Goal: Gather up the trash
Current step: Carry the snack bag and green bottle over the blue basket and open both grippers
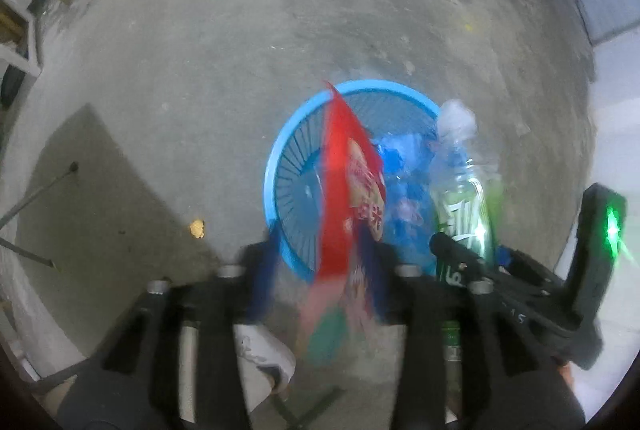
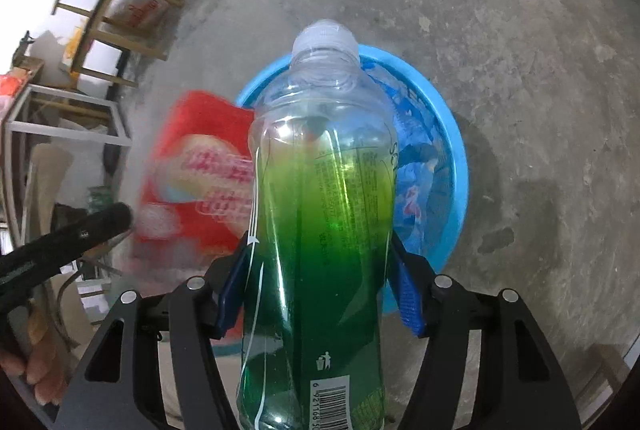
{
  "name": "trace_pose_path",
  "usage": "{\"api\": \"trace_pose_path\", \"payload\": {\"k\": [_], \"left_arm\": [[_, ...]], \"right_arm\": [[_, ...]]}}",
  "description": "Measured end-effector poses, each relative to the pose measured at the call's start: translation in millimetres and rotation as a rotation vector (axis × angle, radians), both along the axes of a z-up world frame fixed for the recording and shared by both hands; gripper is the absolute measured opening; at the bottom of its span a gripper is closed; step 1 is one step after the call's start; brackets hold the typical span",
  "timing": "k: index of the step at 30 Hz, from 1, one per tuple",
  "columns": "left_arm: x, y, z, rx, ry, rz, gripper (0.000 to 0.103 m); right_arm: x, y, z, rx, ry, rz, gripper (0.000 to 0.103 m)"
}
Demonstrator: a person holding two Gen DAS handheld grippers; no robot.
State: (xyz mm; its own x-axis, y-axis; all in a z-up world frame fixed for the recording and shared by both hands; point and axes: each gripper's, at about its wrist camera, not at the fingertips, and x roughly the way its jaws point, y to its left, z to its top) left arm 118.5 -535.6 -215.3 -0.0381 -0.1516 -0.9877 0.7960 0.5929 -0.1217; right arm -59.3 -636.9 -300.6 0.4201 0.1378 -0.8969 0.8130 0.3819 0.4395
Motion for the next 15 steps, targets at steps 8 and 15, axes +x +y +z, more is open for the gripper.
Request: {"api": "trace_pose_path", "payload": {"k": [8, 15], "left_arm": [[5.1, 18.4, 43.3, -0.121, -0.037, 0.019, 0.047], [-0.2, 58.1, 128.6, -0.290, -0.110, -0.027, 0.057]], "right_arm": [[-15.7, -6.8, -3.6, -0.060, 0.001, -0.017, 0.062], [-42.3, 9.3, 34.3, -0.175, -0.014, -0.051, 0.060]]}}
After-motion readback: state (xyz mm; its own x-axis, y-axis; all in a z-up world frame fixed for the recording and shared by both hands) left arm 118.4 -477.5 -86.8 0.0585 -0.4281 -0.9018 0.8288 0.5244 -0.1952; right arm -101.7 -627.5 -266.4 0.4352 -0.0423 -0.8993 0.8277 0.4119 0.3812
